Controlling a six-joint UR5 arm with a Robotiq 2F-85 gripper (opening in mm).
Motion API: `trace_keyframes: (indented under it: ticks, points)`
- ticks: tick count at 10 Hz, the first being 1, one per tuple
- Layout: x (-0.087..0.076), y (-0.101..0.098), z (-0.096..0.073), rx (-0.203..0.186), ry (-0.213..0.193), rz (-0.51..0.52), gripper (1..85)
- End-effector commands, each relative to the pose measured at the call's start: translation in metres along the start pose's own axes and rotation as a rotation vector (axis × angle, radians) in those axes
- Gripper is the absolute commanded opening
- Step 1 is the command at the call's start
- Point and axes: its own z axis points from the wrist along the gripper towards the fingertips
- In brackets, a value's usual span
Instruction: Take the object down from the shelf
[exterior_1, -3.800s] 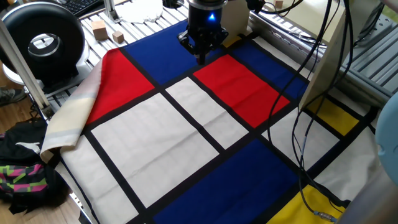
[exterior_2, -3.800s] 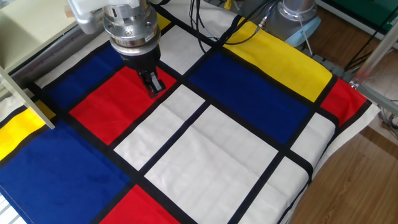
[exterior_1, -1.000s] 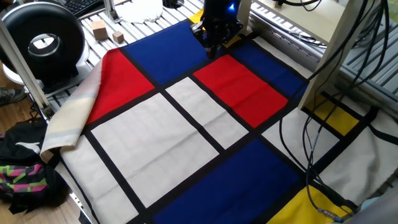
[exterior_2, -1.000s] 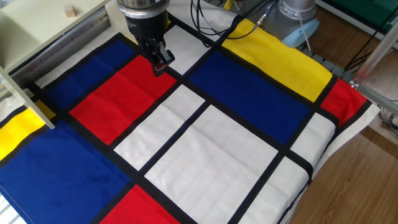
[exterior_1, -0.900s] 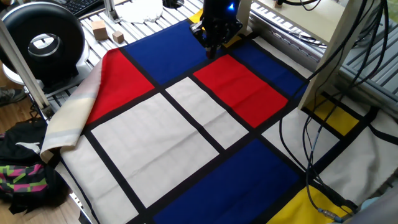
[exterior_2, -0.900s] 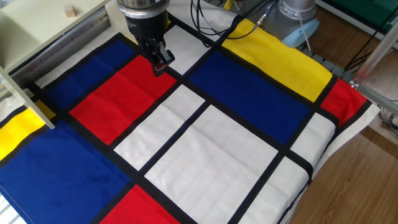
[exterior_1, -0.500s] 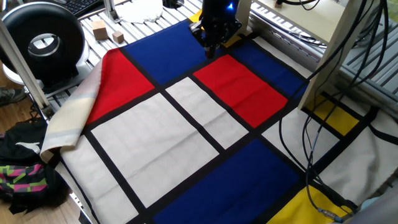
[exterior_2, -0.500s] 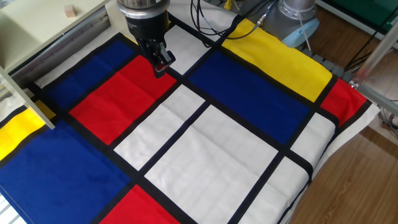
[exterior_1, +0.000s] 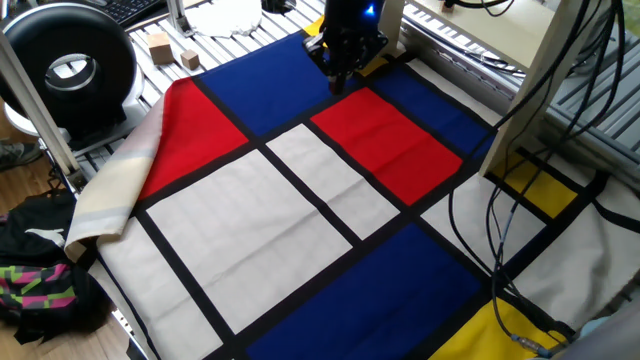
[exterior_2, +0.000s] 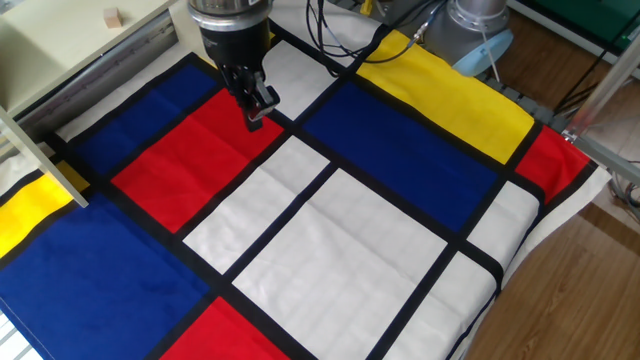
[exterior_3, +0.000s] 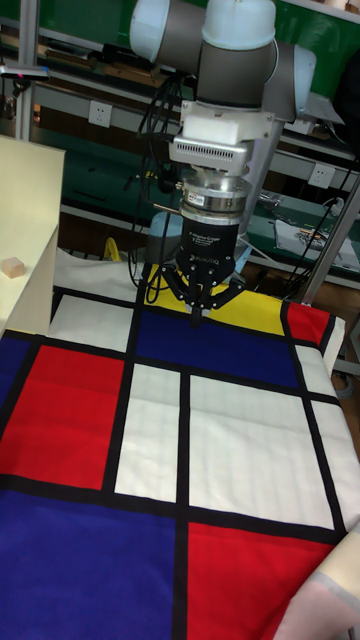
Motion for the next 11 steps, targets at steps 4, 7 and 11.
trace_keyframes:
  ticks: [4,7,11]
  points:
    - [0.017,-0.029,-0.025,0.036,0.076,-0.050,1.0]
    - [0.019,-0.062,-0.047,0.025,0.070,-0.091,1.0]
    - [0.039,-0.110,-0.069,0.049,0.062,-0.096,1.0]
